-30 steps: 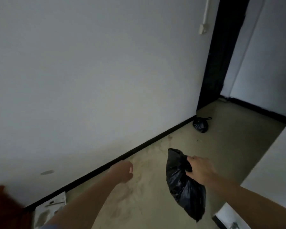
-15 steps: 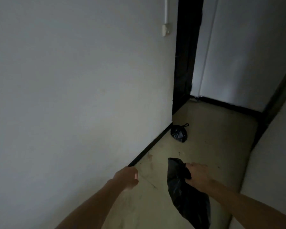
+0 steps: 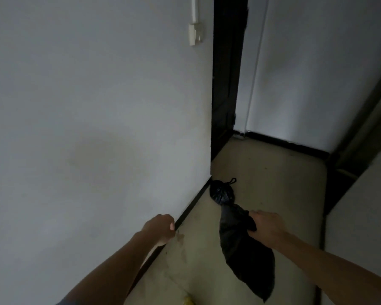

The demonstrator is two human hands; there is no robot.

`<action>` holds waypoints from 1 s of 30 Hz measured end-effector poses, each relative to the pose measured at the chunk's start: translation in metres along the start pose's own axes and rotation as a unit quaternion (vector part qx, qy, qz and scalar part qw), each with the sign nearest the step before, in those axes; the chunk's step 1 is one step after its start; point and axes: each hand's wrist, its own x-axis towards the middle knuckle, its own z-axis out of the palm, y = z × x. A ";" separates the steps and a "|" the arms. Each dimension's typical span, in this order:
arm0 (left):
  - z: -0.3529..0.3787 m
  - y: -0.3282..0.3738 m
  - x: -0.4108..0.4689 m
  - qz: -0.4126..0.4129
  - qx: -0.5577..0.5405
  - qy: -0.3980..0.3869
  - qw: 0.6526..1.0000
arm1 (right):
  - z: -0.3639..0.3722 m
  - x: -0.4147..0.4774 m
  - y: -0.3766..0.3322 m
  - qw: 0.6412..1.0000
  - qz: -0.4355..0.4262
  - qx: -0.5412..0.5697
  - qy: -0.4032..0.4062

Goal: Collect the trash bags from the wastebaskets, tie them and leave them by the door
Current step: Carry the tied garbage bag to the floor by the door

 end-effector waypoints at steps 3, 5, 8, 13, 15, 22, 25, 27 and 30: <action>-0.027 -0.001 0.076 0.020 0.007 -0.011 1.000 | -0.005 0.064 0.012 1.000 0.022 0.004 -0.005; -0.046 0.001 0.122 0.031 0.017 -0.021 0.999 | -0.010 0.101 0.019 0.999 0.039 0.011 -0.011; -0.075 0.007 0.186 0.042 0.031 -0.035 0.998 | -0.019 0.151 0.033 0.998 0.050 0.009 -0.025; -0.098 0.019 0.284 0.051 0.031 -0.059 0.996 | -0.019 0.238 0.061 0.999 0.046 0.014 -0.020; -0.097 0.024 0.323 0.046 0.021 -0.071 0.996 | -0.008 0.278 0.074 0.998 0.040 0.020 -0.039; -0.072 0.037 0.448 -0.029 0.002 -0.125 0.992 | 0.057 0.414 0.108 0.986 -0.014 0.078 -0.145; -0.053 0.039 0.492 -0.062 -0.004 -0.154 0.986 | 0.091 0.456 0.113 0.975 -0.039 0.090 -0.199; -0.045 0.043 0.518 -0.081 -0.022 -0.166 0.983 | 0.107 0.483 0.112 0.969 -0.047 0.104 -0.221; -0.024 0.043 0.555 -0.083 -0.051 -0.184 0.978 | 0.132 0.522 0.108 0.961 -0.046 0.120 -0.246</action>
